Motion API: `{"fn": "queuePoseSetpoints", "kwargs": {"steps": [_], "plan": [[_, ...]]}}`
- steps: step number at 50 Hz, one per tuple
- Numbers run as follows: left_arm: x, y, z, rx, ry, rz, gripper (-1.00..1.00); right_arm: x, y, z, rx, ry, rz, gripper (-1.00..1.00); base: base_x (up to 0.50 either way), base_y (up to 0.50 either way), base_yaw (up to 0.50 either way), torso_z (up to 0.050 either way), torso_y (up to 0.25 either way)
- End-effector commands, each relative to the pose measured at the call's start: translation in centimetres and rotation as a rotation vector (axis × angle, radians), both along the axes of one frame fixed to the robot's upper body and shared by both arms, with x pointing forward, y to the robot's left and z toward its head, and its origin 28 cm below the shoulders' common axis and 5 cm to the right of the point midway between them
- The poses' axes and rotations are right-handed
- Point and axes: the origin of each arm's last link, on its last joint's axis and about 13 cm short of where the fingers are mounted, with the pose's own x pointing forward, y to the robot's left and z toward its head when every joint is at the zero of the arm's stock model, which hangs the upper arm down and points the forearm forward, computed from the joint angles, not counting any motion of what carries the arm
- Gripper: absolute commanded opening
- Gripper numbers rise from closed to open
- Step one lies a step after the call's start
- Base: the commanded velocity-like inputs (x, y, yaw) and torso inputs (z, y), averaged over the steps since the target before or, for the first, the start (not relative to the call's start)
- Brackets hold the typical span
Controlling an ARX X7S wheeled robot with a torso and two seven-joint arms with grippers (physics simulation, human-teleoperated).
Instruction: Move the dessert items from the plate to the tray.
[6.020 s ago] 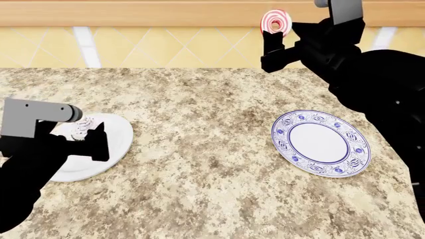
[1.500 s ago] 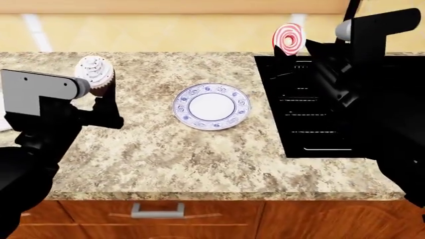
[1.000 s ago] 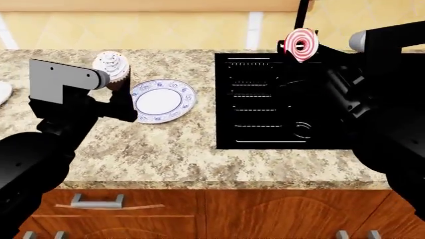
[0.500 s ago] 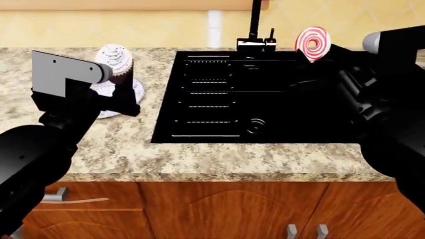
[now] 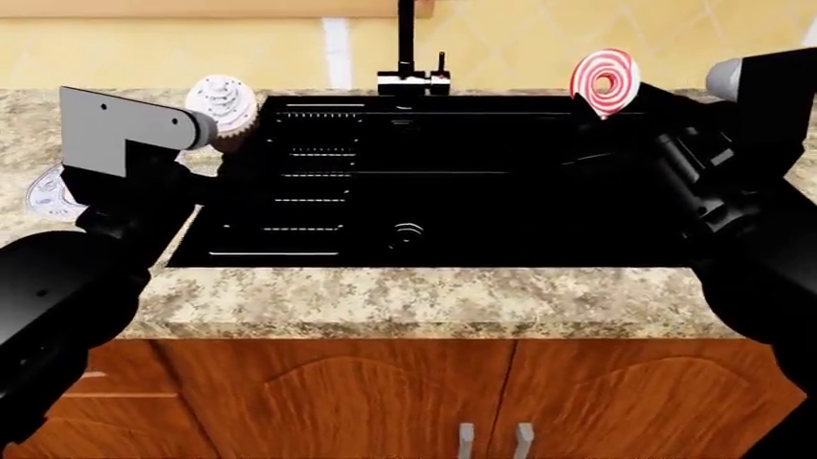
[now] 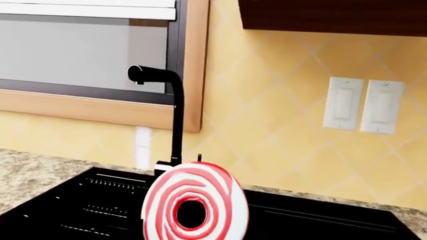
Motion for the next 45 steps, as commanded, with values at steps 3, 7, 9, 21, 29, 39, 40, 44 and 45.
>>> {"fn": "queuePoseSetpoints", "kwargs": {"steps": [3,7,9,21,29,39,40,44,45], "plan": [[0.30,-0.30,0.31,-0.021,-0.009,-0.007,-1.00,-0.20,-0.02,0.27,-0.007,-0.008,0.013,-1.00,-0.04,-0.48,0.00,0.000,0.000],[0.30,-0.45,0.37,-0.019,-0.010,-0.011,-1.00,-0.15,0.09,0.31,-0.005,-0.010,0.024,-1.00,-0.04,-0.48,0.00,0.000,0.000],[0.25,-0.47,0.43,-0.017,-0.011,-0.011,-1.00,-0.10,0.13,0.36,-0.006,-0.012,0.029,-1.00,-0.04,-0.48,0.00,0.000,0.000],[-0.06,-0.29,0.18,-0.015,-0.008,-0.008,-1.00,0.07,0.26,0.25,-0.019,-0.026,0.031,-1.00,-0.03,-0.49,0.00,0.000,0.000],[-0.28,-0.14,0.08,-0.010,-0.009,-0.003,-1.00,0.39,0.38,0.07,-0.024,-0.035,0.031,-1.00,0.00,-0.50,0.00,0.000,0.000],[-0.30,-0.10,0.12,-0.007,-0.011,0.000,-1.00,0.55,0.43,0.15,-0.017,-0.029,0.035,-1.00,0.00,-0.50,0.00,0.000,0.000],[-0.33,-0.10,0.15,-0.007,-0.011,0.000,-1.00,0.54,0.42,0.16,-0.016,-0.029,0.035,-1.00,0.00,-0.50,0.00,0.000,0.000],[-0.41,-0.11,0.24,-0.004,-0.013,0.000,-1.00,0.54,0.40,0.16,-0.011,-0.028,0.035,-1.00,0.00,-0.50,0.00,0.000,0.000],[-0.42,-0.10,0.26,-0.003,-0.013,0.000,-1.00,0.52,0.40,0.18,-0.011,-0.028,0.035,-1.00,0.00,-0.50,0.00,0.000,0.000]]}}
